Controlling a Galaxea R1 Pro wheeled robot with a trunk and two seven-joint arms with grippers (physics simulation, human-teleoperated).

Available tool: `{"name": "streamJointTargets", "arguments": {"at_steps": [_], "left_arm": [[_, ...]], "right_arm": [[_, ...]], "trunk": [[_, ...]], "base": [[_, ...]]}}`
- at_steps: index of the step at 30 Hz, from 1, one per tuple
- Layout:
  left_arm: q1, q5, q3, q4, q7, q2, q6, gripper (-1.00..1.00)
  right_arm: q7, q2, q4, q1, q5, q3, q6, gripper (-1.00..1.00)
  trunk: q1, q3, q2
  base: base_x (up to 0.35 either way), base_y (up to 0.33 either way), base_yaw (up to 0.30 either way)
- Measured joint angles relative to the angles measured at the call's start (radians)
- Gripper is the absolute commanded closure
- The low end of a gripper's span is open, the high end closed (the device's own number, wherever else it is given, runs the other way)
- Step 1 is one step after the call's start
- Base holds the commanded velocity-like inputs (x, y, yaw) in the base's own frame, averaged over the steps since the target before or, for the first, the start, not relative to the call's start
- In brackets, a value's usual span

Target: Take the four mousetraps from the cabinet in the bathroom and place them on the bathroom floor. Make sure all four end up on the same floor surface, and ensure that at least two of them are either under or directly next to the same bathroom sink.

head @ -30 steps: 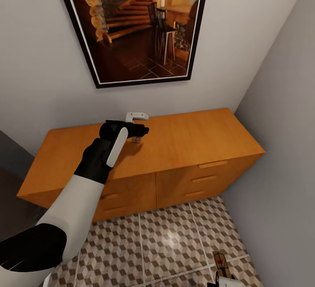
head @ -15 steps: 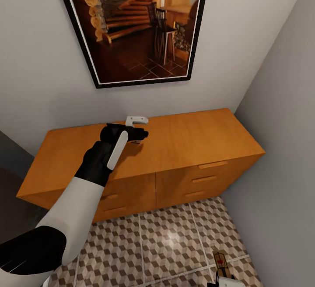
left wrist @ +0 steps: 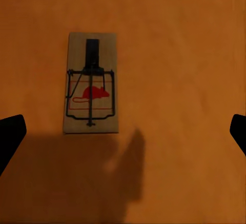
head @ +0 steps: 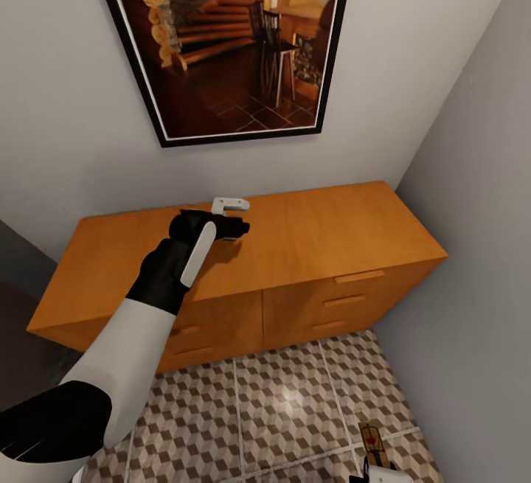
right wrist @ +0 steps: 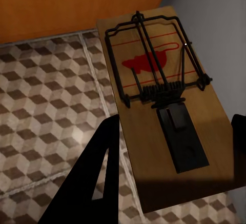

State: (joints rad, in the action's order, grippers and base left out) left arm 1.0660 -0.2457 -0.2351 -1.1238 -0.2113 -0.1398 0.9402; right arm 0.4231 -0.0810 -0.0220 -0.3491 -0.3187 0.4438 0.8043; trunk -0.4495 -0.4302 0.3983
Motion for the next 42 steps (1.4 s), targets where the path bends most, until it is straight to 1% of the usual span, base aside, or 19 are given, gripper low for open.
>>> {"name": "streamJointTargets", "arguments": {"at_steps": [10,14,18,42], "left_arm": [[-0.012,-0.001,0.002,0.023,0.000,0.008,-0.004,-1.00],[-0.013,-0.001,0.002,0.033,0.000,0.009,-0.035,-1.00],[-0.013,-0.001,0.002,0.042,0.000,0.009,-0.052,-1.00],[-0.013,0.000,0.000,0.039,-0.001,0.009,-0.058,-1.00]], "right_arm": [[0.000,0.000,0.000,0.000,0.000,0.000,-0.001,1.00],[0.000,0.000,0.000,0.000,0.000,0.000,-0.001,1.00],[0.000,0.000,0.000,0.000,0.000,0.000,-0.001,1.00],[0.000,-0.002,0.000,0.000,0.000,0.000,-0.001,1.00]], "trunk": [[0.000,-0.006,0.000],[0.000,-0.009,0.000],[0.000,-0.012,0.000],[0.000,-0.014,0.000]], "base": [[0.000,0.000,0.000],[0.000,0.000,0.000],[0.000,0.000,0.000],[0.014,-0.011,0.000]]}}
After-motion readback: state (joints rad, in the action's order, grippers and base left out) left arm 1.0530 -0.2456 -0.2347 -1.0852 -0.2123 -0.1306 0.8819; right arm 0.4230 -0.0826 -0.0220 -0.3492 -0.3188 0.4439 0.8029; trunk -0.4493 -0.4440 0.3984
